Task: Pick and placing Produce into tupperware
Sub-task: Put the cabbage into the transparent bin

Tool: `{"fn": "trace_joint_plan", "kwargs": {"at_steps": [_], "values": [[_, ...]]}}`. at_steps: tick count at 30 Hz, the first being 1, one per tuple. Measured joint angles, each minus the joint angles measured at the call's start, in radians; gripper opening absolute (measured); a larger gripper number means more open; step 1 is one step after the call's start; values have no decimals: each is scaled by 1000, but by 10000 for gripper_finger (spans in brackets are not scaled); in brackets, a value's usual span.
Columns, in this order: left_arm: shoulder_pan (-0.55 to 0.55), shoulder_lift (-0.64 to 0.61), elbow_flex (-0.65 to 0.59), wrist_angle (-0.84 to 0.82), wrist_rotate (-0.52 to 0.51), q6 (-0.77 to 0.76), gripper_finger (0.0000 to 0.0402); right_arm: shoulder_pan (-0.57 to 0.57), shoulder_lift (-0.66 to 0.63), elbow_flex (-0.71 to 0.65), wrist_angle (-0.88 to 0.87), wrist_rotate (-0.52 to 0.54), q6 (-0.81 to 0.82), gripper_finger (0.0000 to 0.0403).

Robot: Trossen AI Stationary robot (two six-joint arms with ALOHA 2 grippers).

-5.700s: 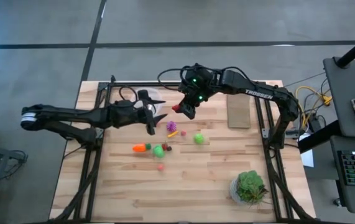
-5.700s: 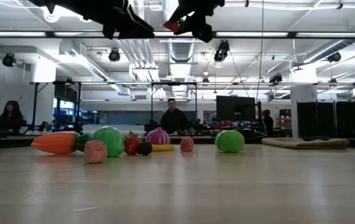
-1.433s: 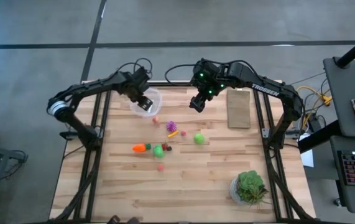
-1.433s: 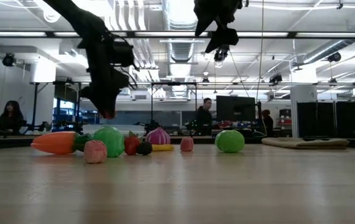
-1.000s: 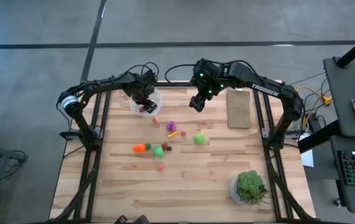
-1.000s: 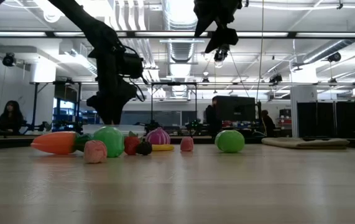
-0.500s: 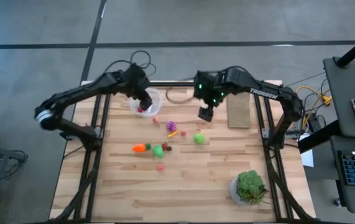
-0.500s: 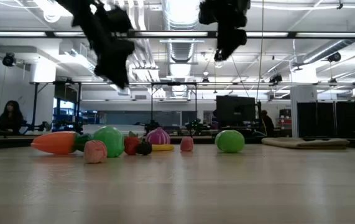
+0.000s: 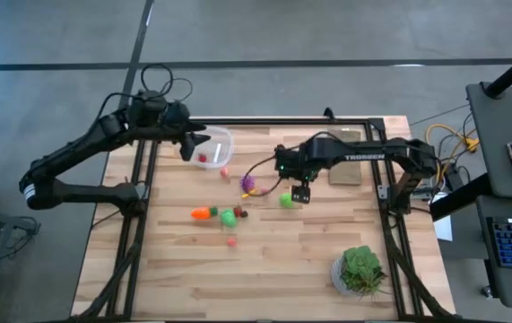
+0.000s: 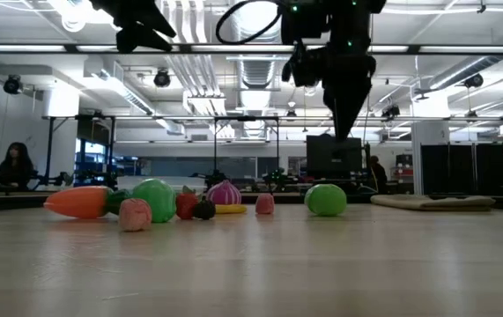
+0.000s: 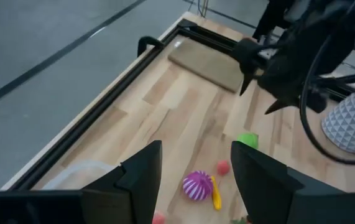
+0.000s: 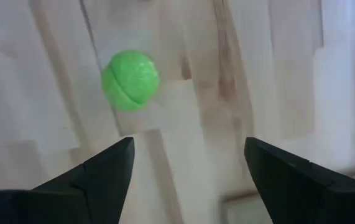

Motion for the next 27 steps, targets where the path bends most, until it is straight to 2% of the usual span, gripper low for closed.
{"fn": "trace_joint_plan", "kwargs": {"at_steps": [7, 10, 19, 23, 27], "values": [[-6, 18, 0, -39, 0, 41, 177, 96, -1, -119, 175, 126, -178, 297], [-6, 43, -1, -60, -1, 40, 177, 128, -1, -168, 268, 119, -211, 297], [-7, 95, -2, -75, -4, 42, 177, 147, -2, -233, 361, 92, -150, 297], [-7, 94, -2, -75, -4, 46, 177, 148, -2, -260, 442, 33, -151, 297], [-7, 80, -2, -75, -4, 45, 177, 147, -2, -287, 452, 47, -138, 297]]}}
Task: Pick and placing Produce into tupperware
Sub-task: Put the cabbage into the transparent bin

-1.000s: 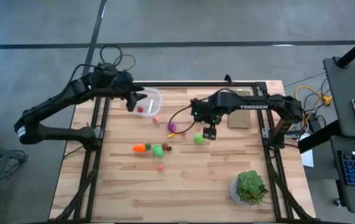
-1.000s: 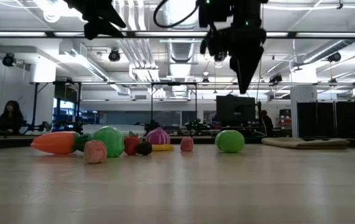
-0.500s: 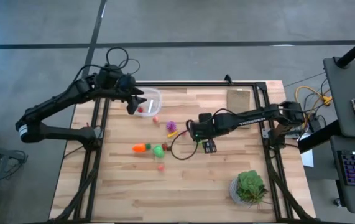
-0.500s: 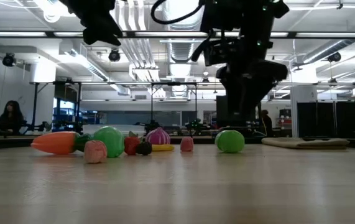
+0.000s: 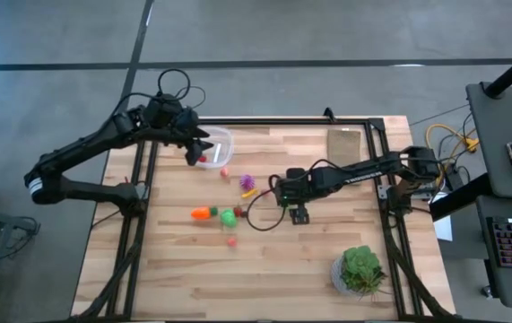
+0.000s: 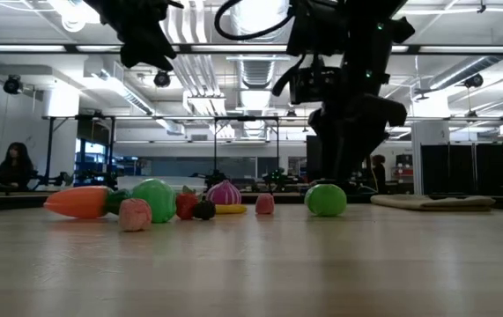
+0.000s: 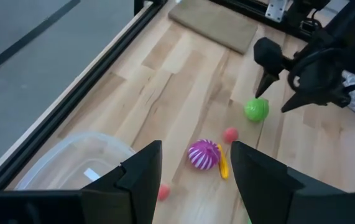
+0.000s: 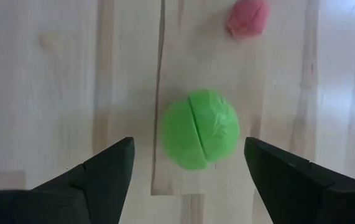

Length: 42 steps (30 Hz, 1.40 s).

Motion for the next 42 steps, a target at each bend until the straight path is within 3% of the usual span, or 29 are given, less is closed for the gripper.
{"fn": "trace_joint_plan", "kwargs": {"at_steps": [24, 30, 42], "values": [[1, -6, 0, 0, 0, -9, 177, -9, 0, -176, 263, 2, -2, 297], [1, -6, 0, 0, 0, -11, 177, -18, 0, -178, 286, 54, -1, 296], [0, -6, 0, 0, 0, -36, 177, -59, 0, -187, 317, 20, -6, 230]]}}
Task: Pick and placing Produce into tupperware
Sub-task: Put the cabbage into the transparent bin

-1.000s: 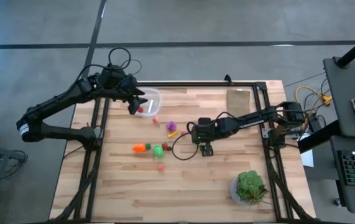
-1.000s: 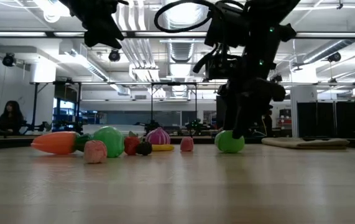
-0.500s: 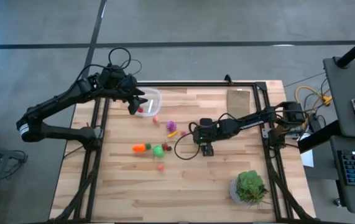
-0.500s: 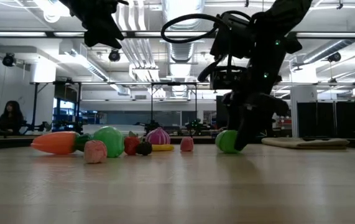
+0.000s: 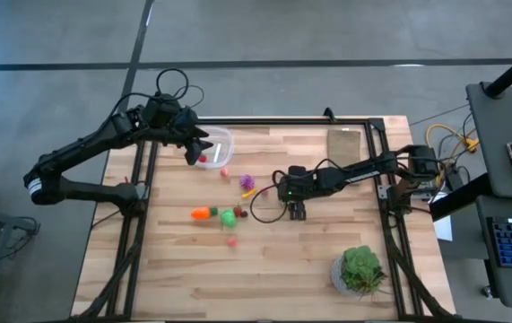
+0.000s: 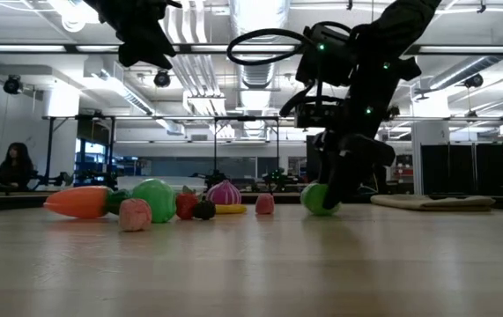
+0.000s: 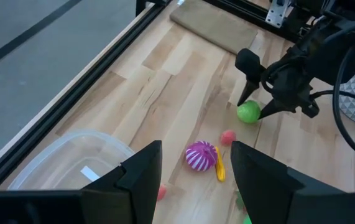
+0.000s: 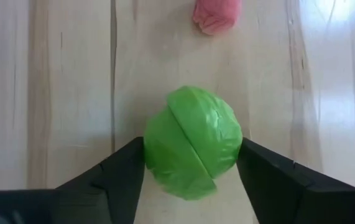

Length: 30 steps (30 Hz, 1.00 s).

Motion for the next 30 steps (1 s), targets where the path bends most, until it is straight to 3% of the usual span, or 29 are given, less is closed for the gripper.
{"fn": "trace_joint_plan", "kwargs": {"at_steps": [10, 17, 24, 30], "values": [[0, 0, 0, -1, 0, 0, 177, -1, -1, 44, -14, 0, 59, 218], [0, -2, -19, -1, -2, 11, 177, -11, -39, 222, -64, 4, 95, 223], [-16, -76, -130, 103, 6, 58, 177, -79, -65, 417, -77, -1, 116, 223], [-17, -156, -253, 229, -50, 59, 182, -155, -19, 554, -96, -148, 203, 223]]}}
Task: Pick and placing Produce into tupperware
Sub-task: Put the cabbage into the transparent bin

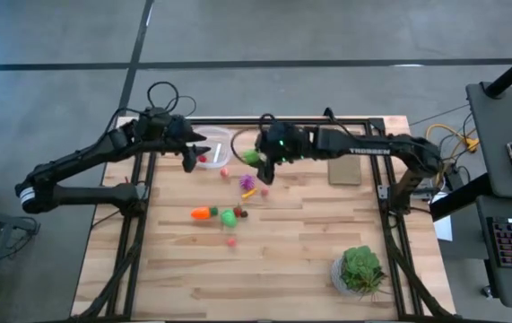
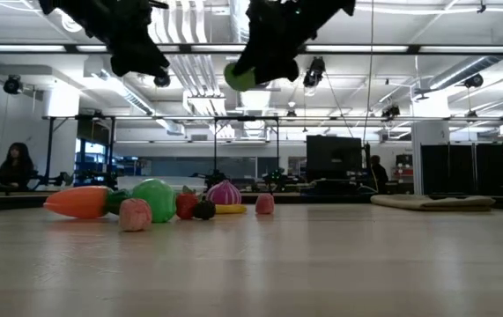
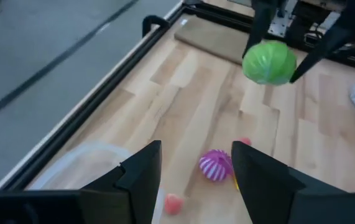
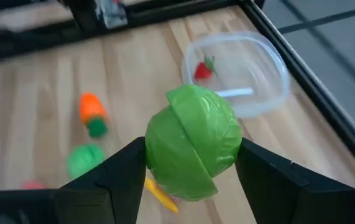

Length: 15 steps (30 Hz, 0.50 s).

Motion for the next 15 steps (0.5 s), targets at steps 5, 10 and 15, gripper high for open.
{"fn": "trace_joint_plan", "kwargs": {"at_steps": [5, 10, 15], "values": [[-10, -22, -50, 40, -8, 75, 204, -39, 56, 111, 2, -120, 67, 224], [-67, -6, -47, 102, -38, 229, 227, -64, 108, 205, -7, -215, 135, 224], [-143, 21, -47, 131, -198, 364, 236, -89, 133, 269, -27, -252, 209, 224]]}}
